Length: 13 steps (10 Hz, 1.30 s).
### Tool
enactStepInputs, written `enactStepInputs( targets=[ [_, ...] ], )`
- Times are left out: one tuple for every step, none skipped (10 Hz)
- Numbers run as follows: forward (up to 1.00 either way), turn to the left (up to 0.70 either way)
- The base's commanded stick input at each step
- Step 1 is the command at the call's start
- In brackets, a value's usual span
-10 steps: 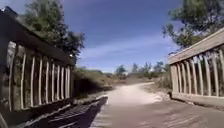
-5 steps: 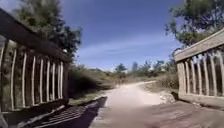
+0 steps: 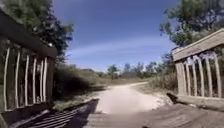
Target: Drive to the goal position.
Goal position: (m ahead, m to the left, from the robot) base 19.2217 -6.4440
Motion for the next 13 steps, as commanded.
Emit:
enactStepInputs(
  targets=[
    [0.5,0.0],
    [0.5,0.0],
    [0.25,0.0],
    [0.0,0.0],
    [0.0,0.0],
    [0.0,0.0],
    [0.0,0.0],
    [0.0,0.0],
    [0.0,0.0],
    [0.0,0.0],
    [0.0,0.0],
    [0.0,0.0],
    [0.2,0.0]
  ],
)
